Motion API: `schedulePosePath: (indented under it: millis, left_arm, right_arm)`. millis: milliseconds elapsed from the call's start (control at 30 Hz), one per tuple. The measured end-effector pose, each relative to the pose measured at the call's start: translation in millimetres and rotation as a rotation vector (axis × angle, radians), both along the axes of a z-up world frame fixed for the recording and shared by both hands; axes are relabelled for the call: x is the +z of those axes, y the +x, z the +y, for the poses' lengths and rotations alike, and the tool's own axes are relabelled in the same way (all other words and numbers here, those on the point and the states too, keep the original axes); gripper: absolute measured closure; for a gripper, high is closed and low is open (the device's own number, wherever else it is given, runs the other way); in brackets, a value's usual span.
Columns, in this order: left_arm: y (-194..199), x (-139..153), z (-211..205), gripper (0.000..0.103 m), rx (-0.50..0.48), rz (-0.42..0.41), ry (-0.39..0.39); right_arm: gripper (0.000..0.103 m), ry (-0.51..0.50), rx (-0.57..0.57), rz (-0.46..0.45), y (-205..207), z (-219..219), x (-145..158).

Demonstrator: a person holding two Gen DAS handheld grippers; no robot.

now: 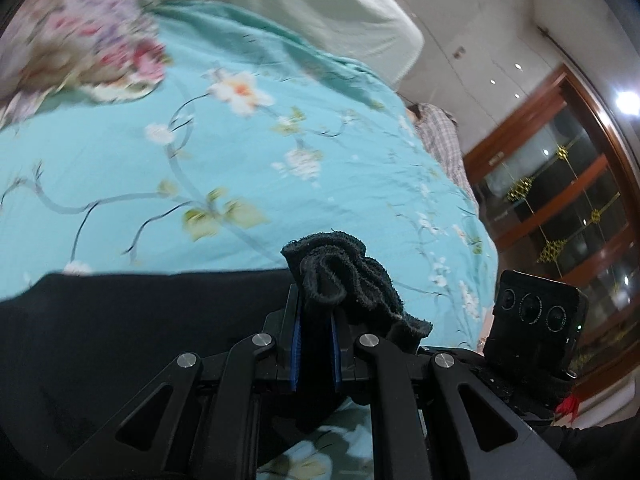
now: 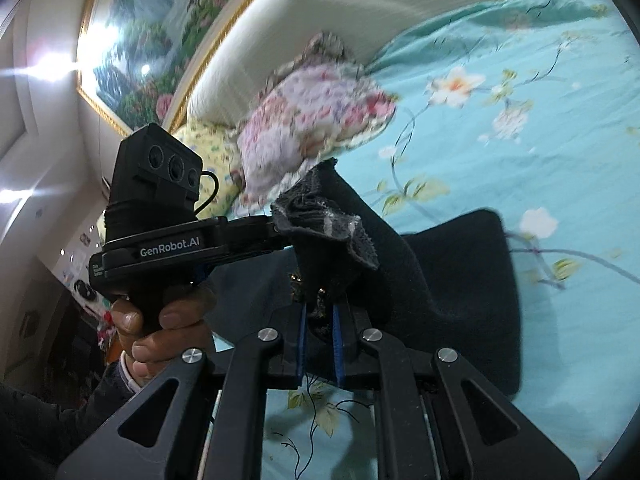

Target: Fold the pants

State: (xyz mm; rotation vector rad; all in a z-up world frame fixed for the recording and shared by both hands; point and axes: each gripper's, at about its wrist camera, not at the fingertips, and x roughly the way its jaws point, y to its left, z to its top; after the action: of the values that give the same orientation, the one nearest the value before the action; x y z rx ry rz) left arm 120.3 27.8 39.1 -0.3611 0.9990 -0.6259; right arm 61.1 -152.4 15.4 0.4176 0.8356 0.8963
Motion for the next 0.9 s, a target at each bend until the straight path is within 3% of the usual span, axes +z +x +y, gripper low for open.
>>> schedulePosePath:
  millis: [500,600,667,733,900]
  left_arm:
    - [-8,-44,33,0.094,0.094,0.096,-0.016]
    - [-13,-48,42,0.094,0.122,0.110,-0.025]
    - [-16,-49,47,0.094,0.140,0.116,-0.022]
    - [-21,-49,52,0.094,0.163,0.120,-0.011]
    - [-33,-41,63,0.093,0.220,0.104,0.013]
  right_arm:
    - [0.086,-0.140,0.053,0.036,6,30,-27]
    - [0.081,-0.155,0.065,0.035,5,35,-29]
    - [0.068,-0.155,0.083,0.038,3,39,-30]
    - [0.062,-0.155,0.101,0.038,0,43,-30]
    - [0.061,-0.175,0.122,0.021,-6,49,-28]
